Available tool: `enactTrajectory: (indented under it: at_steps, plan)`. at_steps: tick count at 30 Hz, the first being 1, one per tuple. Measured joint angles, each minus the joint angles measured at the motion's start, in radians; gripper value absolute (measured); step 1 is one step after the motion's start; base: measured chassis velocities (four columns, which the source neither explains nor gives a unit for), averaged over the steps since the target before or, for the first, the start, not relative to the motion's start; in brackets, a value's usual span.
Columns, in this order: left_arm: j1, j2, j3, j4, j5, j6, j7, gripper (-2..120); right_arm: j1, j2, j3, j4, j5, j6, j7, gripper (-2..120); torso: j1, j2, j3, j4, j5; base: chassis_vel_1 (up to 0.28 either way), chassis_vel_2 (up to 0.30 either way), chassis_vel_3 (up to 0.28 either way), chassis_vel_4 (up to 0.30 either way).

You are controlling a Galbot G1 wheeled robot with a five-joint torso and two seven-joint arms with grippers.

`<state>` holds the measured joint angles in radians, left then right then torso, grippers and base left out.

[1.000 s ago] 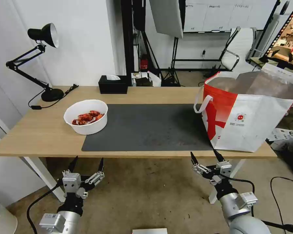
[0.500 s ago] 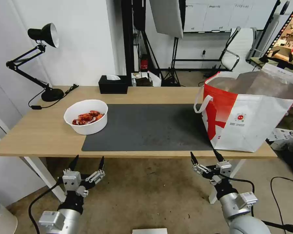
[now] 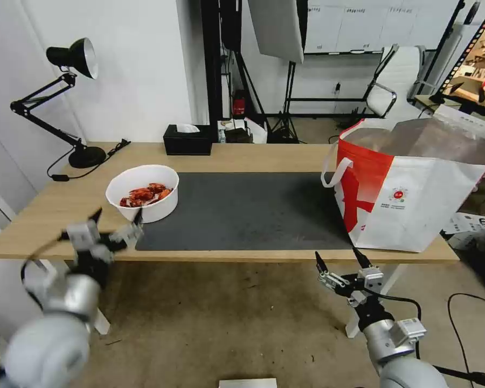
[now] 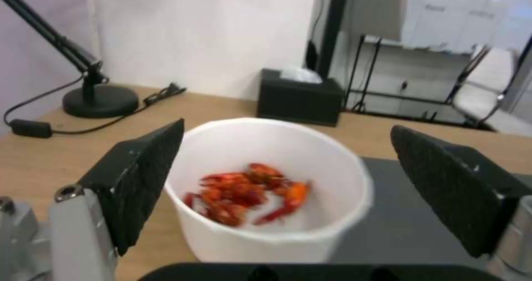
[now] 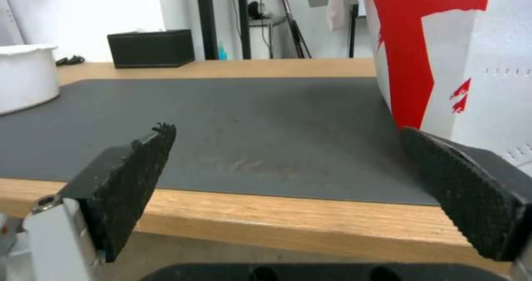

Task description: Pick up the trash from the table and place it into the takeout bag.

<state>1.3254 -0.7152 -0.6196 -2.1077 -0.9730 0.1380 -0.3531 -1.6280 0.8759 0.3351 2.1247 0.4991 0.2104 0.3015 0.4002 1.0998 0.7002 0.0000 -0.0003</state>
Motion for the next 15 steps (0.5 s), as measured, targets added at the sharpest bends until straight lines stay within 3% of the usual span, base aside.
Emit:
enactTrajectory:
  at_steps: [2,3,5,6,9,10,13,15]
  plan:
    - [-0.113,0.076,0.051,0.103,-0.064,0.027,0.005,100,0.000,0.000,0.000,0.000,0.000,0.000,0.000,100,0.000,0.000,0.000,-0.0001,0.0000,0.000,0.000,0.000,0.000]
    - [-0.113,0.076,0.051,0.103,-0.064,0.027,0.005,100,0.000,0.000,0.000,0.000,0.000,0.000,0.000,100,0.000,0.000,0.000,-0.0001,0.0000,0.000,0.000,0.000,0.000]
    - [-0.214,0.129,0.122,0.202,-0.120,0.052,0.028,100,0.000,0.000,0.000,0.000,0.000,0.000,0.000,100,0.000,0.000,0.000,0.0000,0.0003,0.000,0.000,0.000,0.000]
    - [-0.214,0.129,0.122,0.202,-0.120,0.052,0.028,100,0.000,0.000,0.000,0.000,0.000,0.000,0.000,100,0.000,0.000,0.000,0.0000,0.0003,0.000,0.000,0.000,0.000]
    - [-0.333,0.152,0.211,0.336,-0.175,0.087,0.071,100,0.000,0.000,0.000,0.000,0.000,0.000,0.000,100,0.000,0.000,0.000,0.0001,-0.0002,0.000,0.000,0.000,0.000]
    - [-0.333,0.152,0.211,0.336,-0.175,0.087,0.071,100,0.000,0.000,0.000,0.000,0.000,0.000,0.000,100,0.000,0.000,0.000,0.0001,-0.0002,0.000,0.000,0.000,0.000]
    - [-0.442,0.150,0.285,0.446,-0.226,0.150,0.104,100,0.000,0.000,0.000,0.000,0.000,0.000,0.000,100,0.000,0.000,0.000,0.0001,0.0000,0.000,0.000,0.000,0.000]
    - [-0.474,0.146,0.306,0.474,-0.249,0.178,0.107,100,0.000,0.000,0.000,0.000,0.000,0.000,0.000,100,0.000,0.000,0.000,0.0001,0.0001,0.000,0.000,0.000,0.000]
